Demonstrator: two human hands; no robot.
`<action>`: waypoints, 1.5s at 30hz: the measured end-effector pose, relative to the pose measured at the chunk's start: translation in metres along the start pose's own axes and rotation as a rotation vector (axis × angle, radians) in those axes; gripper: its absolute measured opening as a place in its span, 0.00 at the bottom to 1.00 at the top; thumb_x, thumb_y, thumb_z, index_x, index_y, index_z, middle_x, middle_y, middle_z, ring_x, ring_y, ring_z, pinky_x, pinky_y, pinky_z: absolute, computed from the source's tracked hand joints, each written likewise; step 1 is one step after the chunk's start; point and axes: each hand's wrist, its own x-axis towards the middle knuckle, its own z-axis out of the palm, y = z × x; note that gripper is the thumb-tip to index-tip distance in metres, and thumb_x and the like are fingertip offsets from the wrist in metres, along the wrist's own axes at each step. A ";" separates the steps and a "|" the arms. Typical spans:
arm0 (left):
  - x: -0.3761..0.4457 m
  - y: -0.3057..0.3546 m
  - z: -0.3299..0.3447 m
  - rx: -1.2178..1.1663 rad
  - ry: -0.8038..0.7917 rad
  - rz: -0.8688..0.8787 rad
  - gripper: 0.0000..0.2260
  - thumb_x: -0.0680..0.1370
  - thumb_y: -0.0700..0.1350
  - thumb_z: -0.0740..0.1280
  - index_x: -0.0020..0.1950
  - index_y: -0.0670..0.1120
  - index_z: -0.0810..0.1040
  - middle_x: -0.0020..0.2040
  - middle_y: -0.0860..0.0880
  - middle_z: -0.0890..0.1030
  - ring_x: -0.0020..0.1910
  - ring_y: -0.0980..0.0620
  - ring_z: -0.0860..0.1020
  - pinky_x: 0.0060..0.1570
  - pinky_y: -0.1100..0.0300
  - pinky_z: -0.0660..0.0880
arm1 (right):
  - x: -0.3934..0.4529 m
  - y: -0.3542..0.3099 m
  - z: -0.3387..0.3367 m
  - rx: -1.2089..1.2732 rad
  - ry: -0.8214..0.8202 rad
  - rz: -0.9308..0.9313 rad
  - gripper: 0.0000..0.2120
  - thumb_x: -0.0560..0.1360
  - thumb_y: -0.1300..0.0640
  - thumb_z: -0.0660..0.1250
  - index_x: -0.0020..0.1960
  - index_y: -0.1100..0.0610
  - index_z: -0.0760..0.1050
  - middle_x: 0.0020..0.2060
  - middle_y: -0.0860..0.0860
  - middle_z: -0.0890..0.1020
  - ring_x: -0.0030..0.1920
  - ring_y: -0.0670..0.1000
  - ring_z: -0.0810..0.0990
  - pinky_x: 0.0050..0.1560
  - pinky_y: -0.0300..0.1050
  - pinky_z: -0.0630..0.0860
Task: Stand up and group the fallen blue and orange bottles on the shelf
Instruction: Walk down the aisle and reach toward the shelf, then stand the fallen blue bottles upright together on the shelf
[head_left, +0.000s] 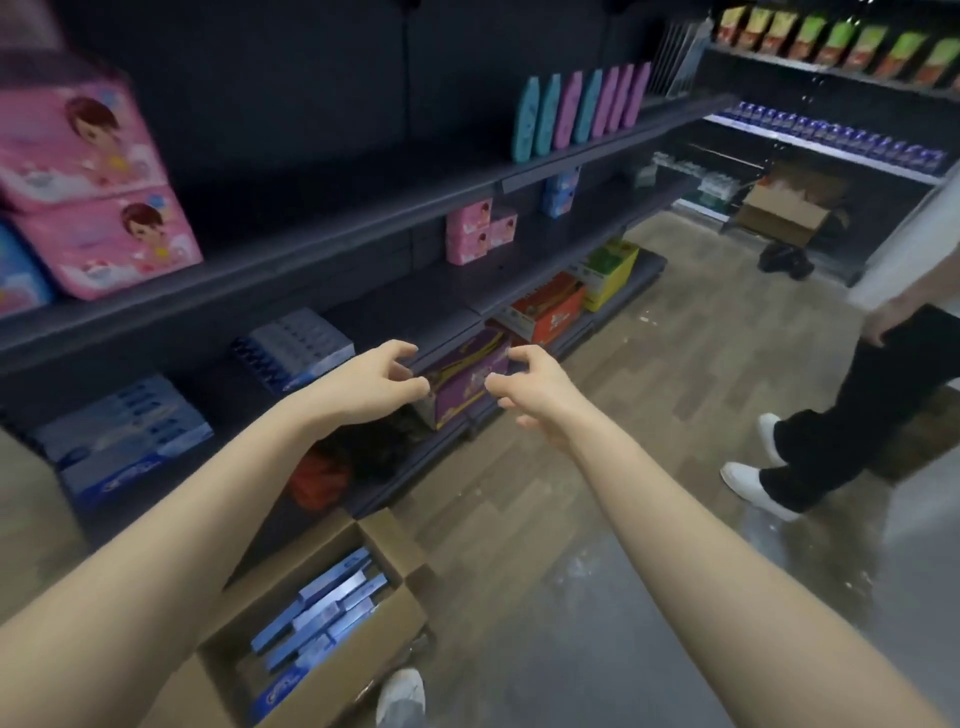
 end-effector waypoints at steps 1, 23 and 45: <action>0.003 -0.003 -0.007 -0.007 0.019 -0.006 0.25 0.79 0.50 0.61 0.75 0.50 0.59 0.70 0.49 0.71 0.66 0.50 0.71 0.59 0.61 0.65 | 0.006 -0.008 0.005 -0.004 -0.017 -0.021 0.27 0.75 0.56 0.65 0.72 0.54 0.61 0.52 0.50 0.74 0.59 0.55 0.78 0.49 0.46 0.73; 0.077 0.034 -0.223 -0.154 0.598 0.235 0.21 0.77 0.47 0.64 0.70 0.53 0.66 0.59 0.53 0.76 0.59 0.51 0.76 0.55 0.55 0.73 | 0.107 -0.259 0.041 0.079 -0.106 -0.617 0.24 0.75 0.58 0.65 0.70 0.54 0.64 0.41 0.45 0.73 0.47 0.44 0.74 0.45 0.36 0.68; 0.123 0.131 -0.319 -0.285 1.133 0.286 0.12 0.76 0.42 0.64 0.59 0.51 0.73 0.49 0.60 0.78 0.54 0.51 0.80 0.57 0.49 0.76 | 0.183 -0.408 -0.002 0.177 -0.282 -1.077 0.22 0.76 0.61 0.63 0.68 0.53 0.65 0.41 0.43 0.72 0.41 0.39 0.72 0.40 0.32 0.69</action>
